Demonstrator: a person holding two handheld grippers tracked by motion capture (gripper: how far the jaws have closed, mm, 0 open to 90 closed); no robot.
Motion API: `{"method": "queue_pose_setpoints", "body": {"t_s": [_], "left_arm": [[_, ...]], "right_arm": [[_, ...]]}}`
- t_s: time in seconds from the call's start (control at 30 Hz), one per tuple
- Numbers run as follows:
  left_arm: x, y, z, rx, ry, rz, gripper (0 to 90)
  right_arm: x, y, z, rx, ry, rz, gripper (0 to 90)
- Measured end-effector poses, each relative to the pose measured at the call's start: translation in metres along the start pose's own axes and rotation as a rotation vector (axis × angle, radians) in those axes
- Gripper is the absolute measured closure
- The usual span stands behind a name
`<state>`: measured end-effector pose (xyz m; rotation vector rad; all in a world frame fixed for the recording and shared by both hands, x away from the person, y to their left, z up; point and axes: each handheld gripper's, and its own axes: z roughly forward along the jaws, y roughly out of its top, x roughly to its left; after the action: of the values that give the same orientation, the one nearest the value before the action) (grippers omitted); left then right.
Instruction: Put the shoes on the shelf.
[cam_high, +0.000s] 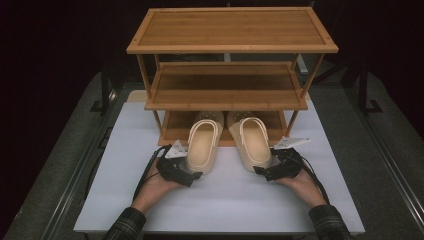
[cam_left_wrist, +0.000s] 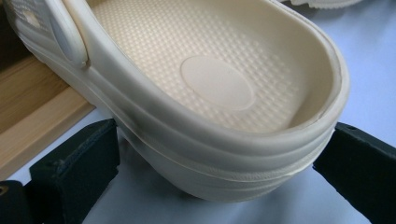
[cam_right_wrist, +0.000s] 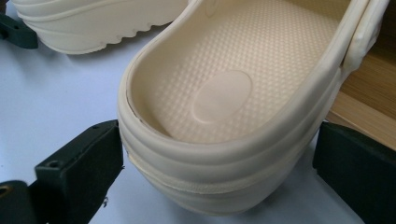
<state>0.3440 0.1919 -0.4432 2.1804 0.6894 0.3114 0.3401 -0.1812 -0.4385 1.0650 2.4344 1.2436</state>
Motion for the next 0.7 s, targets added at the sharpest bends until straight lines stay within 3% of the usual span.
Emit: {"method": "queue_pose_setpoints", "body": {"t_s": [0.23,0.47,0.7], "left_arm": [[0.003,0.006,0.008,-0.037,0.001,-0.048,0.5],[0.001,0.014,0.016,-0.024,0.016,-0.055,0.5],[-0.003,0.021,0.024,-0.030,0.001,-0.051,3.8]], "right_arm": [[0.005,0.009,0.007,0.018,-0.017,-0.004,1.8],[0.010,0.016,0.014,0.002,-0.016,-0.009,3.4],[0.016,0.022,0.021,-0.007,-0.017,-0.003,7.6]]}}
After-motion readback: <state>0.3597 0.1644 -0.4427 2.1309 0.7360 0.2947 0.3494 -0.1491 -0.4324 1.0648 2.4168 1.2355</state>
